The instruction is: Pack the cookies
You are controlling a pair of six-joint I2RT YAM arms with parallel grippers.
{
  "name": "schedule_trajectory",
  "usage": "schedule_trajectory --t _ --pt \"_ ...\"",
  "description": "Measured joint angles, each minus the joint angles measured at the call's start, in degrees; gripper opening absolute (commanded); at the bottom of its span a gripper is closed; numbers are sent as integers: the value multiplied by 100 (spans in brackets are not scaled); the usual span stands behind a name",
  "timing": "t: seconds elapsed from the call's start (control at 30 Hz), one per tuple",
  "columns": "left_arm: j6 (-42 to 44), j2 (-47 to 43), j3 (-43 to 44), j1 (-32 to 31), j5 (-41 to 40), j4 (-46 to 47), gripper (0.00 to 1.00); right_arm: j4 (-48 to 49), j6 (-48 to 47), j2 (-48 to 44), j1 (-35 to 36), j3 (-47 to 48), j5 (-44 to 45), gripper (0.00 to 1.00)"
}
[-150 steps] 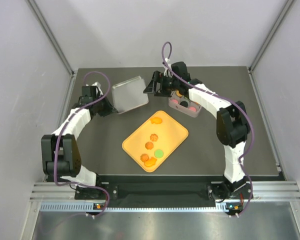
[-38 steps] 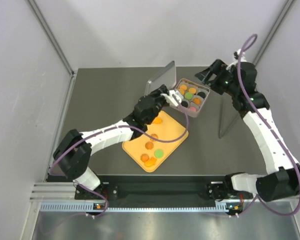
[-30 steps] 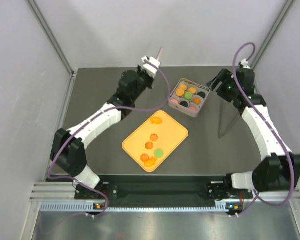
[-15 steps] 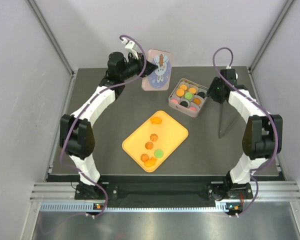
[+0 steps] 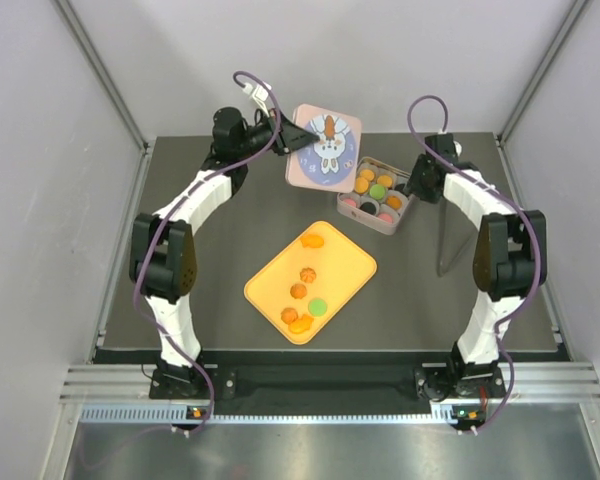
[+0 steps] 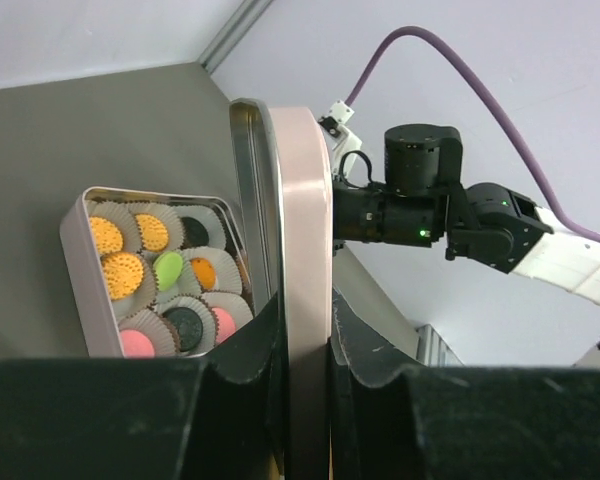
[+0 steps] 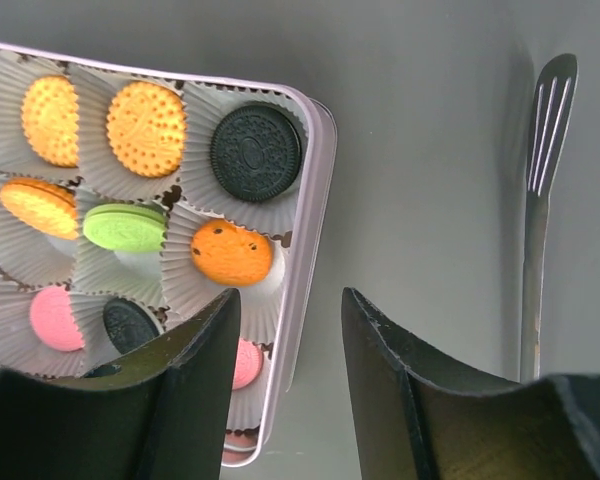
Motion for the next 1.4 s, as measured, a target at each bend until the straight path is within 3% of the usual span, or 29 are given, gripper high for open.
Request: schedule_trajectory --t 0.2,0.5,0.73,1.2,1.27,1.3,1.4 --pt "-704 382 20 76 275 638 0 -76 -127 140 44 94 50 43" --pt "-1250 774 20 122 474 1086 0 -144 -382 382 87 234 17 29" --pt "-1532 977 20 146 573 1346 0 -101 -809 584 170 426 -70 0" --pt "-1974 1394 17 264 634 1637 0 59 -1565 710 275 560 -234 3" --pt "-2192 1478 -20 264 625 1847 0 74 -1563 713 293 560 -262 10" --pt "-2302 1519 -48 264 621 1980 0 72 -1554 713 299 562 -280 23" --pt "-2583 1622 -157 258 568 2308 0 70 -1510 713 317 562 -317 39"
